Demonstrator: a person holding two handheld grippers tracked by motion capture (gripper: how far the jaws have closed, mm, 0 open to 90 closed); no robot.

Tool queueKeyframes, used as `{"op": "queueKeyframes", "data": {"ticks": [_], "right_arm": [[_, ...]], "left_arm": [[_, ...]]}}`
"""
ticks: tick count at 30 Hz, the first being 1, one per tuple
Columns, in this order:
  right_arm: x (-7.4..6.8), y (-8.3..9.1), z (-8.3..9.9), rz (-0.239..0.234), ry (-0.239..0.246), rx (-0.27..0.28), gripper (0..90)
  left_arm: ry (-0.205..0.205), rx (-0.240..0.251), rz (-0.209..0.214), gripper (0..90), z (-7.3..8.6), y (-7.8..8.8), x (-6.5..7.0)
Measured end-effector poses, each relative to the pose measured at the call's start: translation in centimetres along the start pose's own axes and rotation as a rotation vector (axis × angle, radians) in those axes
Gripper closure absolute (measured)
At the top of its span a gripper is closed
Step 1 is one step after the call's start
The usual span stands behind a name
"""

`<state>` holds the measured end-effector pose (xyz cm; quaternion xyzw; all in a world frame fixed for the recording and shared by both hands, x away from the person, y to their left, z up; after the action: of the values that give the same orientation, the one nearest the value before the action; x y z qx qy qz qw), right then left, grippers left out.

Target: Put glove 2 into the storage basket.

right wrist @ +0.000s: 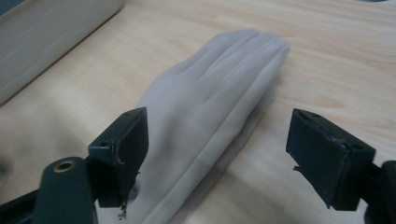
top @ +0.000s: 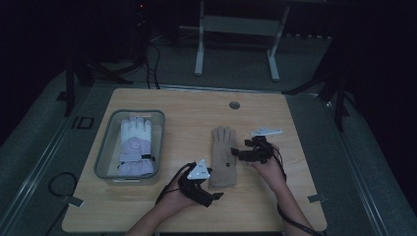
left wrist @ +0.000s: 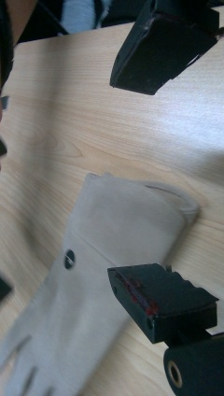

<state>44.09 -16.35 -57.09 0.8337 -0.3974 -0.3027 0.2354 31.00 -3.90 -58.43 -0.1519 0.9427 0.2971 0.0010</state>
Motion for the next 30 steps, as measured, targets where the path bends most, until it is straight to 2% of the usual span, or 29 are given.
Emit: {"op": "queueKeyframes", "data": {"ticks": [2, 4, 5, 8, 9, 10, 12, 13, 15, 17, 20, 22, 24, 28, 30], "right_arm": [[0.2, -0.5, -0.4, -0.002, -0.026, -0.001, 21.1], [0.3, -1.1, -0.6, -0.005, -0.053, 0.000, 20.4], [0.5, -1.5, -0.6, -0.004, -0.064, -0.008, 20.4], [0.6, -2.4, -0.5, -0.029, -0.102, -0.017, 20.5], [0.7, -2.7, -0.6, -0.021, -0.108, -0.012, 20.4], [0.7, -2.9, -0.6, -0.023, -0.109, -0.011, 20.4], [1.1, -3.7, -0.5, 0.012, -0.110, -0.023, 20.4], [1.1, -4.1, -0.3, -0.003, -0.118, -0.036, 20.4], [1.2, -4.7, 0.1, 0.016, -0.111, -0.056, 20.5], [1.1, -5.1, 0.5, 0.011, -0.105, -0.071, 20.8], [1.1, -5.4, 0.9, 0.002, -0.100, -0.088, 23.2], [1.1, -5.4, 0.9, -0.005, -0.081, -0.091, 28.9], [0.8, -5.4, 1.0, -0.033, -0.062, -0.103, 39.2], [0.4, -5.2, 1.2, -0.058, -0.048, -0.124, 57.7], [0.1, -5.0, 1.2, -0.038, 0.006, -0.115, 66.2]], "left_arm": [[-0.019, -0.019, -0.001, 9.8, -0.2, -0.4, 0.1], [-0.017, -0.047, 0.014, 10.5, -0.1, -1.0, 0.1], [-0.031, -0.064, 0.007, 10.7, 0.0, -1.2, 0.0], [-0.057, -0.085, 0.001, 14.5, 0.4, -1.7, -0.2], [-0.060, -0.088, 0.003, 14.6, 0.4, -1.8, -0.3], [-0.068, -0.095, 0.008, 15.6, 0.6, -1.9, -0.4], [-0.082, -0.098, 0.012, 18.7, 0.7, -2.1, -0.5], [-0.083, -0.103, 0.018, 20.3, 0.8, -2.3, -0.5], [-0.098, -0.121, 0.043, 23.5, 1.0, -2.5, -0.5], [-0.103, -0.141, 0.056, 29.1, 1.4, -2.7, -0.4], [-0.105, -0.159, 0.063, 31.7, 1.9, -2.9, -0.5], [-0.107, -0.165, 0.063, 32.2, 2.0, -2.9, -0.7], [-0.094, -0.161, 0.063, 33.0, 2.1, -2.9, -0.8], [-0.089, -0.176, 0.048, 34.8, 2.2, -3.0, -1.1], [-0.099, -0.183, 0.041, 35.3, 2.2, -3.0, -1.2]]}}
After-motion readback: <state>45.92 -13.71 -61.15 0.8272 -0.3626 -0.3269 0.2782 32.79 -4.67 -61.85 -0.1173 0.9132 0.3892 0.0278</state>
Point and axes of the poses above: each handheld gripper's, and its own axes: y roughly backward along the jaws, z roughly out of its underside, x roughly to its right, the point moved 9 cm from there along -y, roughly forward along the jaws, and after that the axes turned 10 degrees about -y, right-handed, at the moved point
